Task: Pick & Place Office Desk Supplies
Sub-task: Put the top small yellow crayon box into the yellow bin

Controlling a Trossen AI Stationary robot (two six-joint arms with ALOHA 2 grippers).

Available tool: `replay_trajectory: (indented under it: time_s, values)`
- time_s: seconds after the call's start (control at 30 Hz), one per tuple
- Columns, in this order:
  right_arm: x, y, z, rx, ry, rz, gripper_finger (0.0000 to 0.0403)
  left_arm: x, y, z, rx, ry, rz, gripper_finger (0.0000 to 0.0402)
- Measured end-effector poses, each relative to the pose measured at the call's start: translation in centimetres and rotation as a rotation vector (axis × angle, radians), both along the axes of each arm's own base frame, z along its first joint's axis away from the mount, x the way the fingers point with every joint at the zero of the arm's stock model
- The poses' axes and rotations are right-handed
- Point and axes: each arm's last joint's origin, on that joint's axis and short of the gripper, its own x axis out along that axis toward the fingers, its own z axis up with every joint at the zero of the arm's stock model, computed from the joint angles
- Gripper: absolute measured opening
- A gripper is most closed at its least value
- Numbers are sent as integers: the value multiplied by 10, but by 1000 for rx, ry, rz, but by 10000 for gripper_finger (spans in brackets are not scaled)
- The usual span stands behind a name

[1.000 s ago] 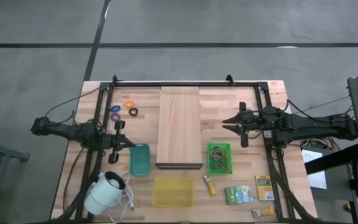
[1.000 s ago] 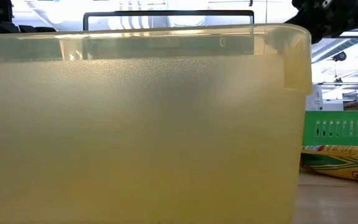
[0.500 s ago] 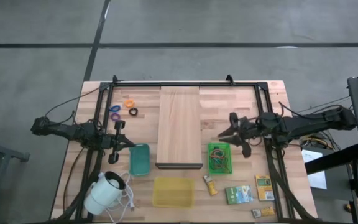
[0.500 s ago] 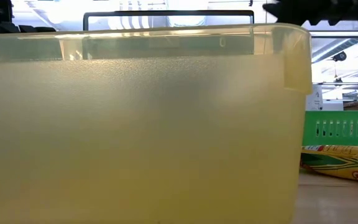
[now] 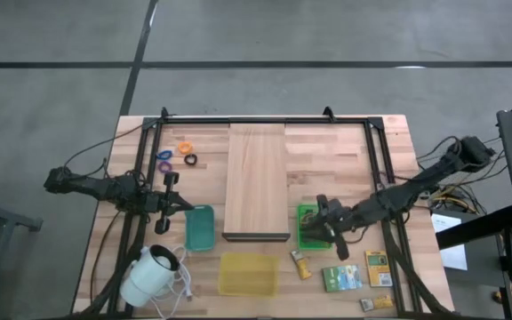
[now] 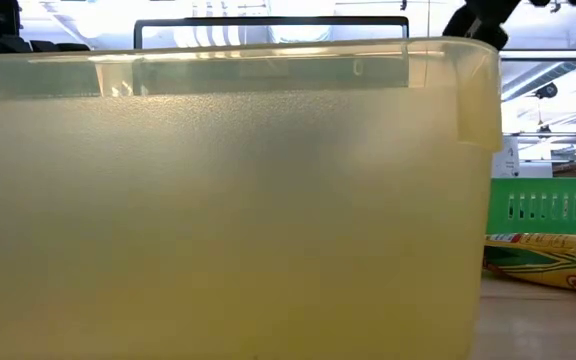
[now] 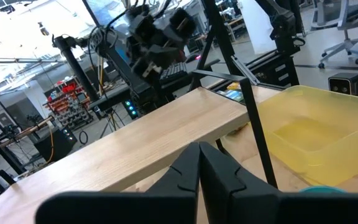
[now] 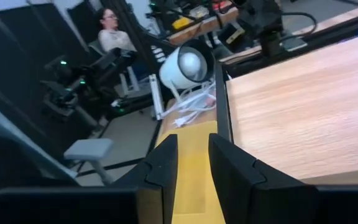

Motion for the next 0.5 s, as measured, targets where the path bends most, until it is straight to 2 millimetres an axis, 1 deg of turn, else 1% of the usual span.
replay_trajectory:
  time_s: [0.07, 0.13, 0.27, 0.33, 0.5]
  values:
    - [5, 11, 1, -5, 14, -32, 91, 0, 0, 0, 0, -1, 0, 12]
    - [10, 22, 3, 31, 42, -63, 91, 0, 0, 0, 0, 0, 0, 12]
    - [17, 44, 1, 88, 170, -103, 91, 0, 0, 0, 0, 0, 0, 12]
    - [21, 53, 2, 98, 232, -160, 91, 0, 0, 0, 0, 0, 0, 12]
    - [32, 73, 14, 121, 378, -276, 91, 0, 0, 0, 0, 0, 0, 12]
